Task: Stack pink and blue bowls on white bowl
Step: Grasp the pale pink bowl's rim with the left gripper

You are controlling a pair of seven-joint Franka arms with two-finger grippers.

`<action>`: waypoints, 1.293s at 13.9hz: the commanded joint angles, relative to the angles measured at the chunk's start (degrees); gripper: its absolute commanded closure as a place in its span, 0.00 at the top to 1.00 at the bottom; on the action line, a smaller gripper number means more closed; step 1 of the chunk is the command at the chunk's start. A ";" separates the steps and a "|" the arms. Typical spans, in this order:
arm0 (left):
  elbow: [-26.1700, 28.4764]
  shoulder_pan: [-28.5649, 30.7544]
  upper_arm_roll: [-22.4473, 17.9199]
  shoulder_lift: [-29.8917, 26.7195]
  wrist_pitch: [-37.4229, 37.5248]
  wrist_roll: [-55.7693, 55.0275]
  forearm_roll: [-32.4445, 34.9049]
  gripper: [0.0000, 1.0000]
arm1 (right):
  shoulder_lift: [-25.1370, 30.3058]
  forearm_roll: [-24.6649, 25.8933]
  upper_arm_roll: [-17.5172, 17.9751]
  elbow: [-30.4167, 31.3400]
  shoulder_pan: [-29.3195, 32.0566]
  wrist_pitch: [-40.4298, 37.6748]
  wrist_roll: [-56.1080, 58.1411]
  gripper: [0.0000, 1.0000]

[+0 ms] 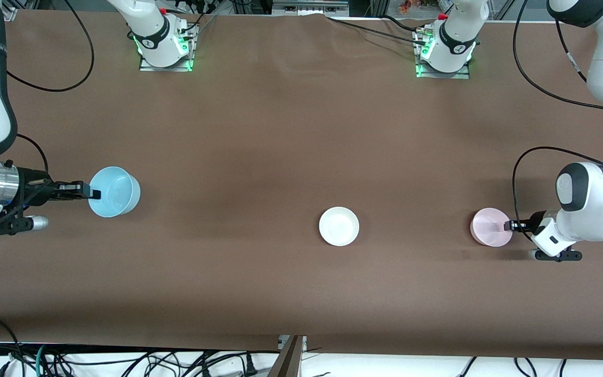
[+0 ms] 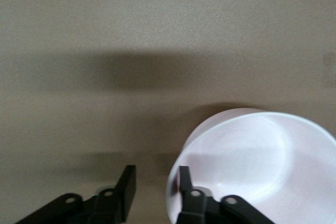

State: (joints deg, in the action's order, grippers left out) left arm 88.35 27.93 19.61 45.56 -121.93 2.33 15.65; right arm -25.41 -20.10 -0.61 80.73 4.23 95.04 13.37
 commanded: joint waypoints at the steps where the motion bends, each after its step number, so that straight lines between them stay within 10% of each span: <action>1: 3.50 0.81 0.60 -2.40 -1.73 1.01 0.96 0.26 | 0.71 -0.46 0.43 -0.67 -0.18 -1.17 -1.93 0.00; 3: 3.41 0.55 0.78 -2.49 -1.73 0.57 0.87 0.00 | 0.53 -0.29 0.43 -0.67 -1.67 -0.91 -5.71 0.00; 18: -0.37 -8.49 16.77 -3.28 -3.47 -46.42 -0.01 0.00 | -0.70 0.50 0.34 -0.58 -10.47 4.10 -19.78 0.00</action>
State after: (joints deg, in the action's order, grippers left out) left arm 87.59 22.38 36.07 43.04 -124.00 -37.60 15.61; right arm -26.02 -20.02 -0.19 80.63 -5.63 98.76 -4.45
